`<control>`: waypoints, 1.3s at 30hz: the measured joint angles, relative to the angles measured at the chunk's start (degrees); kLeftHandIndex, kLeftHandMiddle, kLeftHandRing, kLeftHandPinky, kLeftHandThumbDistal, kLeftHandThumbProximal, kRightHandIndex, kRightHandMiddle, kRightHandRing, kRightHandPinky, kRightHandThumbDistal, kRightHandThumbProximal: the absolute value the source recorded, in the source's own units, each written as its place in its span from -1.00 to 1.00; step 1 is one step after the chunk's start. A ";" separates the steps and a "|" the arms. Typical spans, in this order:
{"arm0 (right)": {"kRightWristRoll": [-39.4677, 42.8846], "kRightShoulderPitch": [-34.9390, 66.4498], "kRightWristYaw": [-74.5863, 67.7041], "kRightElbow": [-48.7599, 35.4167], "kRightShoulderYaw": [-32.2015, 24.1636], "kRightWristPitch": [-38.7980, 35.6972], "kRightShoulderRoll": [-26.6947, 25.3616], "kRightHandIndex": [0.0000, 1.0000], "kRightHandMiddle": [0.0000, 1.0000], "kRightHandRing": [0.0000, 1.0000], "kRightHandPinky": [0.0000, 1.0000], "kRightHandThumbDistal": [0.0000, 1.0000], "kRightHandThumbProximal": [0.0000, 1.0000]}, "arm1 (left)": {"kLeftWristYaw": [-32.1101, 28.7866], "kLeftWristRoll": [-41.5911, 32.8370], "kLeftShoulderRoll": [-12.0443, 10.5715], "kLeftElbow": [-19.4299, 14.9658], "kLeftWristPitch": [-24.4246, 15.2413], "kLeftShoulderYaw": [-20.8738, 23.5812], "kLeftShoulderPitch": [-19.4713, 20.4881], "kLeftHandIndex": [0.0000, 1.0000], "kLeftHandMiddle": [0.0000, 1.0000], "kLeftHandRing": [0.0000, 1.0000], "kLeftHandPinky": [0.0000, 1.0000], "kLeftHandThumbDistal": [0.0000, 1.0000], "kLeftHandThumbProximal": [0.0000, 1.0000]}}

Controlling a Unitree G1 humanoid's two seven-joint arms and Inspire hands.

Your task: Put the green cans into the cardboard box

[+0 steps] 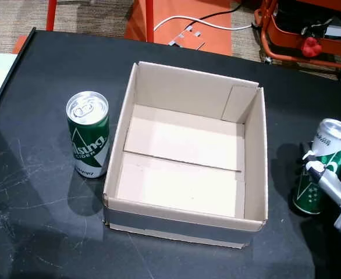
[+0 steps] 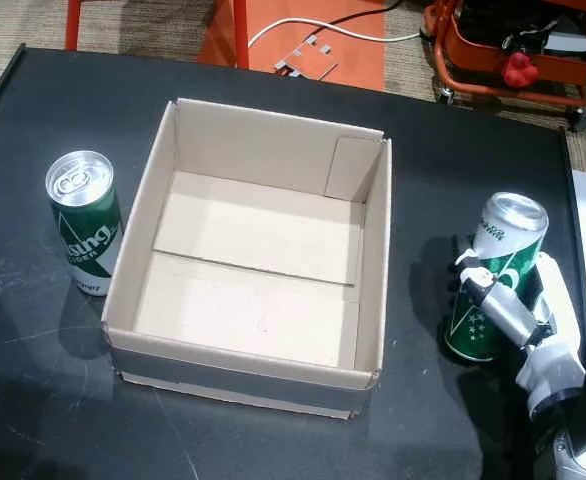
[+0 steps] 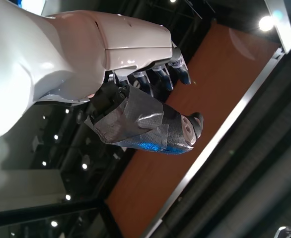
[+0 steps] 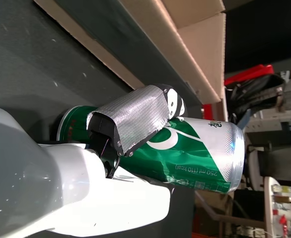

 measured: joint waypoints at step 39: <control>-16.12 -32.93 3.65 -2.62 22.93 -10.33 6.03 -0.39 -0.48 -0.42 -0.25 -1.00 -0.48 | -3.30 2.59 -0.68 5.86 -5.42 -3.95 -6.61 0.33 0.51 0.71 0.77 0.14 -0.38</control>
